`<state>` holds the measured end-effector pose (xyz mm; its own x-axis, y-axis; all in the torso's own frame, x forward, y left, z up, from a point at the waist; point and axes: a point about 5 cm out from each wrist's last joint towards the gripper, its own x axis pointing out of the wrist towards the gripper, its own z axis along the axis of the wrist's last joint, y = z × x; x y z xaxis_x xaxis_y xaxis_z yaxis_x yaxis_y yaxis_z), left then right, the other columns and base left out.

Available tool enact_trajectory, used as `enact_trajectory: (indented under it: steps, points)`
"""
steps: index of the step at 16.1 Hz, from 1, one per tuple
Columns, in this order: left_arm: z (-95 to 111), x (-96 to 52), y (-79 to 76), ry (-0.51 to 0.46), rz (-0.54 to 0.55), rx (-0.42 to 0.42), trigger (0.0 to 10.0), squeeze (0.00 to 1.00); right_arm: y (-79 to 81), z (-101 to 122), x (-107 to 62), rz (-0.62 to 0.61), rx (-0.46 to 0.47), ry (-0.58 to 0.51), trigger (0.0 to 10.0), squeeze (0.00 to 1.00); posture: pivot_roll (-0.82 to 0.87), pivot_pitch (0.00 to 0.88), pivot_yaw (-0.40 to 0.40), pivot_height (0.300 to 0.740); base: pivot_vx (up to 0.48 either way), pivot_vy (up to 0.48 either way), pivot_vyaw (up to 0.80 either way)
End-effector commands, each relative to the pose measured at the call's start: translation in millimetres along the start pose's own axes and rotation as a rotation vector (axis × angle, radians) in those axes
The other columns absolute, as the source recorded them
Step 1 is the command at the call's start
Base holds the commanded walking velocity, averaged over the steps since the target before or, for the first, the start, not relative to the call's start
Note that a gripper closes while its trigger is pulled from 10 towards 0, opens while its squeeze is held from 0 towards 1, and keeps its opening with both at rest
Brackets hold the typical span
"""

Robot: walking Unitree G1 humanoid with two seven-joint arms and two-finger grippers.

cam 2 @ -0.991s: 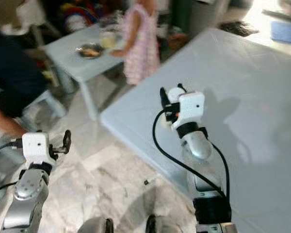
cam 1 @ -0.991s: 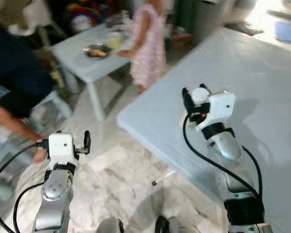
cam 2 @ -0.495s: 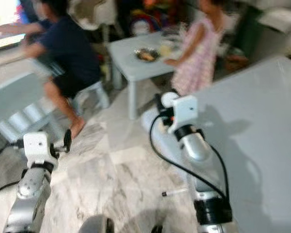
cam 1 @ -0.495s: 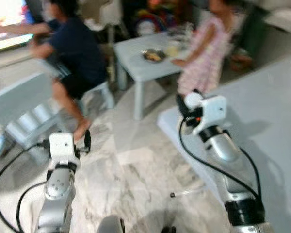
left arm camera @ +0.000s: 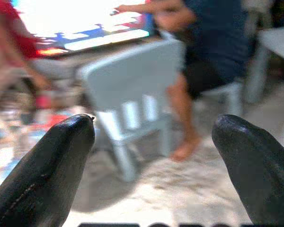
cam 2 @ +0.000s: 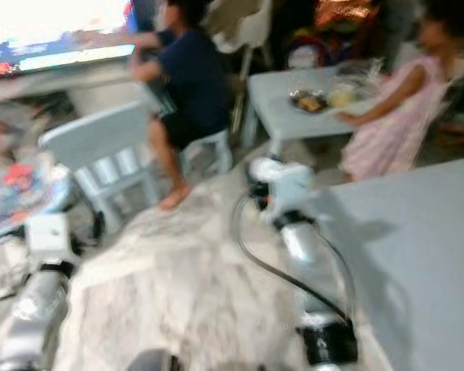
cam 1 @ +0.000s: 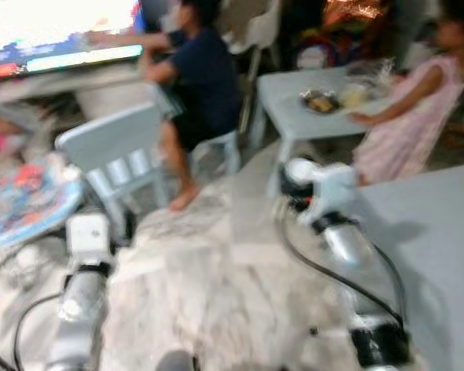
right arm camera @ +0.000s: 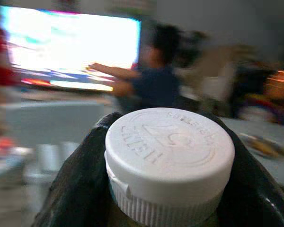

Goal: Restocking fridge

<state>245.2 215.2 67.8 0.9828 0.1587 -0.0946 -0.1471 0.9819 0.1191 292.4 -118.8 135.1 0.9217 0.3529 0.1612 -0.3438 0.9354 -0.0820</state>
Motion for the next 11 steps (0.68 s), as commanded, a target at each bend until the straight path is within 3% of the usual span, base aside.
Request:
enact_trajectory:
  steps: [1, 7, 11]
  points:
    - [-2.2, -2.6, -2.6, 0.007, -0.008, 0.000, 10.0, 0.00, -9.1, 3.1, -1.7, -0.022, -0.021, -0.015, 10.0, 0.00, -0.02, 0.000, 0.038, 0.740, 0.000, 0.405, 0.80]
    - [-31.7, -23.4, 1.6, 0.093, -0.010, 0.019, 10.0, 0.00, -9.2, -21.4, -17.5, -0.025, -0.019, 0.067, 10.0, 0.00, -0.03, 0.000, 0.038, 0.740, 0.000, 0.000, 0.80]
    - [-31.1, -24.3, -2.6, 0.070, -0.022, 0.035, 10.0, 0.00, -10.0, -26.1, -19.0, -0.025, -0.051, 0.068, 10.0, 0.00, -0.02, 0.000, 0.036, 0.740, 0.000, 0.000, 0.80]
